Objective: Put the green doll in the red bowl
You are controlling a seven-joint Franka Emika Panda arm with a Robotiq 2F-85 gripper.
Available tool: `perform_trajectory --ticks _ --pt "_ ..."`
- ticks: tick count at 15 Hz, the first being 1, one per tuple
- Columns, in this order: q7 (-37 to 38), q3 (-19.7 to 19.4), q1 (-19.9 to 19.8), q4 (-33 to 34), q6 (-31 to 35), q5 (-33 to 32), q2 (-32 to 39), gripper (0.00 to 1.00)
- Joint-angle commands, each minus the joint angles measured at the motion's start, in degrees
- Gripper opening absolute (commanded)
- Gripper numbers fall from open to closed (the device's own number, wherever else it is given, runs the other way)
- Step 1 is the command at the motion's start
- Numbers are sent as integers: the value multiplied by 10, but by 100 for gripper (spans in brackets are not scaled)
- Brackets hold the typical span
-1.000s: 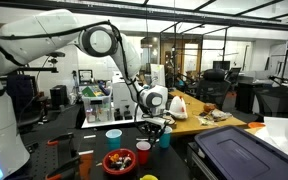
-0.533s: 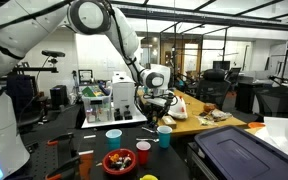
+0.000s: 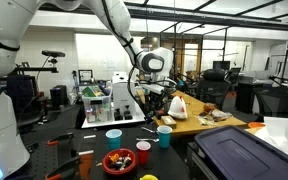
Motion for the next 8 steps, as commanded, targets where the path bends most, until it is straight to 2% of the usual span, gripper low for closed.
perform_trajectory --ticks 1,8 --pt "-13 -13 -13 -78 -30 45 -69 10" --pt "-77 -17 -26 -129 -98 123 -74 10"
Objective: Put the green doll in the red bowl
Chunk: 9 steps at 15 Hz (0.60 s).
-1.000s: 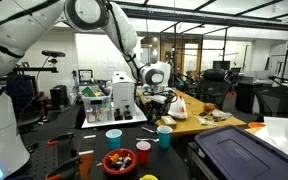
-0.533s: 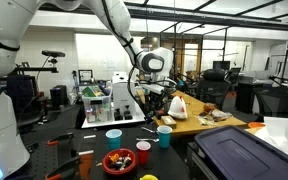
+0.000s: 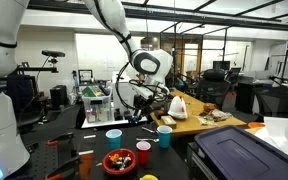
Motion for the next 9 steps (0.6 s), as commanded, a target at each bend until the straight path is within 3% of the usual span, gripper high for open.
perform_trajectory --ticks 1,9 --pt "-42 -2 -4 -33 -37 39 -13 10" --pt "-110 -7 -3 -42 -106 87 7 10"
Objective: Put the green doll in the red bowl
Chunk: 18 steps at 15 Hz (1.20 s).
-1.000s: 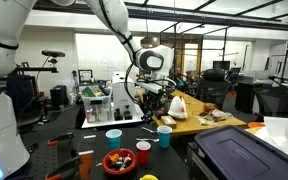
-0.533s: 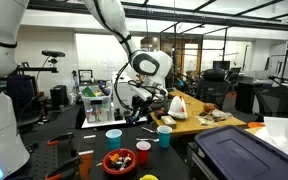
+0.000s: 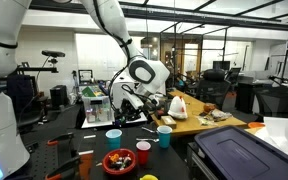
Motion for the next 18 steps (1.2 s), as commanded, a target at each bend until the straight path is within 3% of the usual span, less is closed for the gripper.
perform_trajectory --ticks 1,2,7,8,14,18 --pt "-26 -8 1 -4 -33 20 -4 60" --pt "-32 -10 1 -2 -39 21 -2 61" --pt "-40 -16 2 -2 -45 22 -7 97" --pt "-41 -16 1 -3 -42 24 -10 100" --pt "-39 -19 3 -6 -32 49 -51 100" --pt "-24 -28 19 -14 10 44 -87 100"
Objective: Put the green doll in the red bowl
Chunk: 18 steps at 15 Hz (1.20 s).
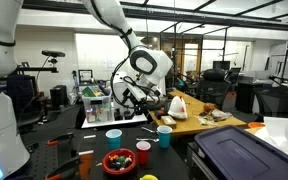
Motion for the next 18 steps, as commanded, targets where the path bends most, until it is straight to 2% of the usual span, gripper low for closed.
perform_trajectory --ticks 1,10,18 --pt "1 -15 20 -18 41 5 -48 100" --pt "27 -24 56 -23 171 -19 -94 100" --pt "84 -34 69 -28 233 -94 -128 100"
